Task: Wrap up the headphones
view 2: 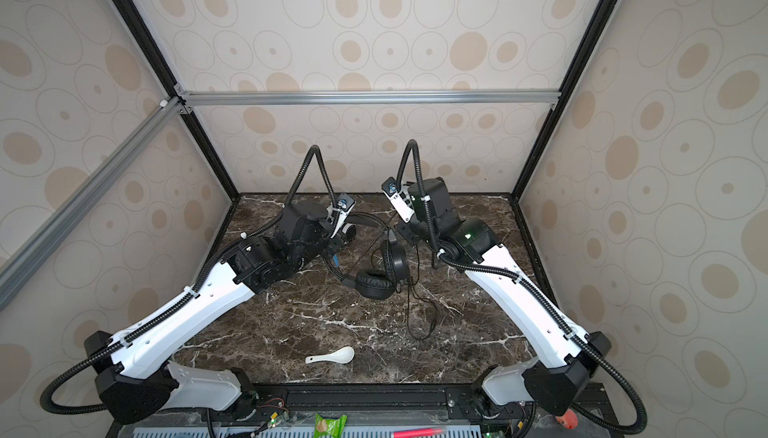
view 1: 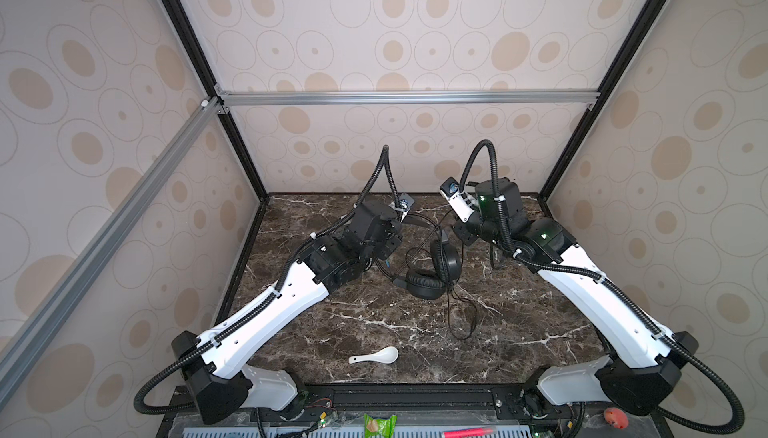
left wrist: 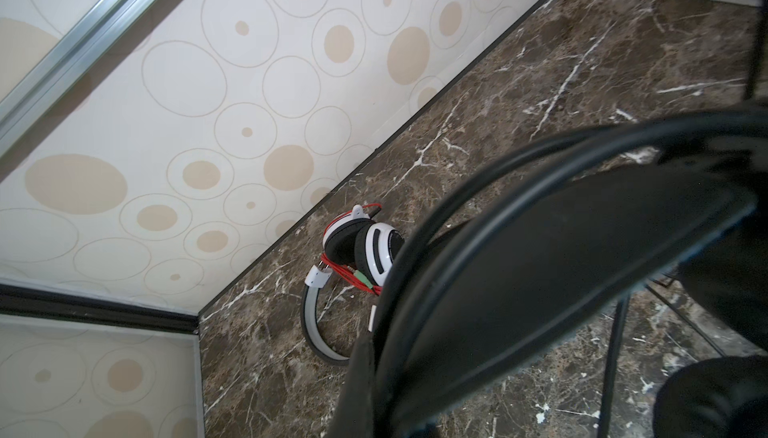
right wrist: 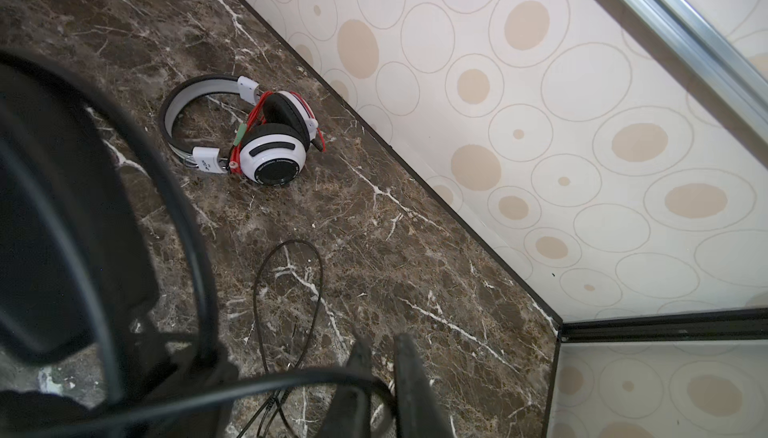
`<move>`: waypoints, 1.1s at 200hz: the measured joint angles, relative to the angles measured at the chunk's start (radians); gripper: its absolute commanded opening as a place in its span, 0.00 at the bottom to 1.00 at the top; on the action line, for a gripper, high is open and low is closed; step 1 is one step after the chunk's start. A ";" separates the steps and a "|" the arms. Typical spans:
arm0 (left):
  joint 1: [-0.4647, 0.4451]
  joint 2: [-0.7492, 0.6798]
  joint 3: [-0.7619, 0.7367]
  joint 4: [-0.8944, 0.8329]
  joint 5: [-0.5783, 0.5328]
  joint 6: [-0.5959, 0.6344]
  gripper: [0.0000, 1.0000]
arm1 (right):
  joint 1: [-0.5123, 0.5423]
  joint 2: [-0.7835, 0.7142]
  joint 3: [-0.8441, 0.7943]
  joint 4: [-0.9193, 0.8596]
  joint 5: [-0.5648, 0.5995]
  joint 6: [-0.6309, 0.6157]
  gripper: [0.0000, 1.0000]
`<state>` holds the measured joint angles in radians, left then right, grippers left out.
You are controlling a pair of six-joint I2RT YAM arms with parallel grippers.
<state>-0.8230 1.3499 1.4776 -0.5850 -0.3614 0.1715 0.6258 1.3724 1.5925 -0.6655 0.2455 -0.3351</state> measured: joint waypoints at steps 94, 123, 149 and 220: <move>-0.004 -0.001 0.036 -0.022 0.165 -0.061 0.00 | -0.099 -0.044 -0.116 0.109 -0.142 0.126 0.16; -0.004 -0.001 0.111 -0.022 0.207 -0.082 0.00 | -0.117 -0.077 -0.140 0.156 -0.183 0.157 0.17; -0.004 -0.001 0.174 -0.022 0.228 -0.097 0.00 | -0.148 -0.094 -0.154 0.206 -0.224 0.189 0.18; -0.005 0.012 0.288 -0.021 0.285 -0.132 0.00 | -0.199 -0.122 -0.274 0.341 -0.340 0.268 0.20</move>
<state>-0.8276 1.3617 1.7657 -0.6060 -0.0769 0.0395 0.4267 1.2503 1.3182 -0.3248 -0.0944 -0.0669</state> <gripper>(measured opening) 0.067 0.200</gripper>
